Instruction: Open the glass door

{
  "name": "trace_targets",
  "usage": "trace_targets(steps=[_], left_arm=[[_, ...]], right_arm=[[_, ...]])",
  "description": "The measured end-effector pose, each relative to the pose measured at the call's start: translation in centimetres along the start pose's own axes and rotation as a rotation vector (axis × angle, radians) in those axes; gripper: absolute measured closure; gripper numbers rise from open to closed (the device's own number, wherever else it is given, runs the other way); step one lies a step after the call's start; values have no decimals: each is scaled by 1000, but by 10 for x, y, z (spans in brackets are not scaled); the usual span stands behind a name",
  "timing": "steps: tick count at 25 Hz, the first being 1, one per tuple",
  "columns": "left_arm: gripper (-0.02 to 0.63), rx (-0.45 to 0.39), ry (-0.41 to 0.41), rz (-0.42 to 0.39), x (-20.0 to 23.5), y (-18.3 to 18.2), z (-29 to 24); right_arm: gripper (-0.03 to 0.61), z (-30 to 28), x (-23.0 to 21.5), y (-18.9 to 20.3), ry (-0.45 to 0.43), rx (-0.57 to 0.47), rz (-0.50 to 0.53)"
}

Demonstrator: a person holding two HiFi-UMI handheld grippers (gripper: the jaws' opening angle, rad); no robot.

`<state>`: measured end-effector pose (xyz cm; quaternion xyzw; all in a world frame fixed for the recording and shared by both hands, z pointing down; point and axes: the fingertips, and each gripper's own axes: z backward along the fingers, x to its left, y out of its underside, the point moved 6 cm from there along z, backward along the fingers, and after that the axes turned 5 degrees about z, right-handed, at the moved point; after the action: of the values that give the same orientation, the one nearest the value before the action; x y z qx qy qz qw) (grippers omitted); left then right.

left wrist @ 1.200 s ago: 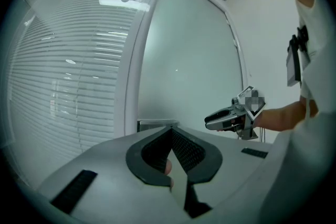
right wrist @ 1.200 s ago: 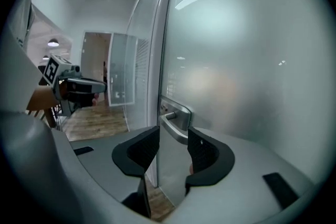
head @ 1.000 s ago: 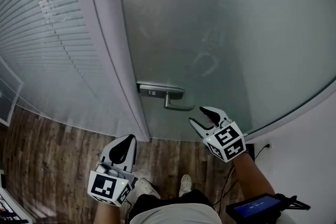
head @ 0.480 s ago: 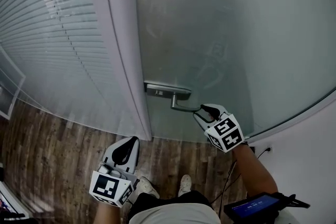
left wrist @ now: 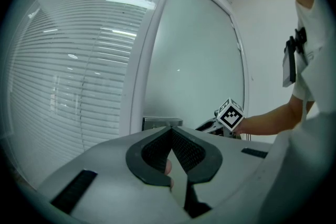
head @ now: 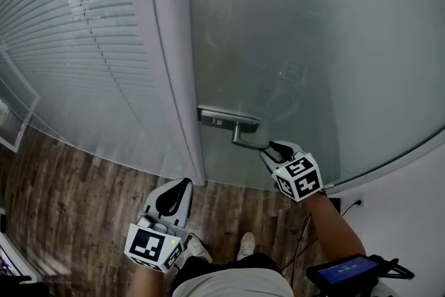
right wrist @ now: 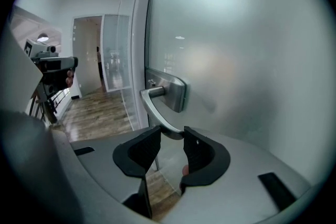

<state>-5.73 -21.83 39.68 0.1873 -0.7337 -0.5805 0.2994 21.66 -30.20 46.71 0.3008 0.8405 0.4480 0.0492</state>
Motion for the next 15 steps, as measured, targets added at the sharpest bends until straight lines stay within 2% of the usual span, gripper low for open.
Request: trace_targets(steps=[5,10,15], left_arm=[[615,-12,-9,5,1,-5,9],[615,-12,-13,8,4,-8,5],[615,-15,-13,13,-2,-7,3]], right_arm=[[443,-6,10,4,-1,8,-42],[442,-13,6,1,-6,1,-41],[440,-19,3,2,27,-39,-80]])
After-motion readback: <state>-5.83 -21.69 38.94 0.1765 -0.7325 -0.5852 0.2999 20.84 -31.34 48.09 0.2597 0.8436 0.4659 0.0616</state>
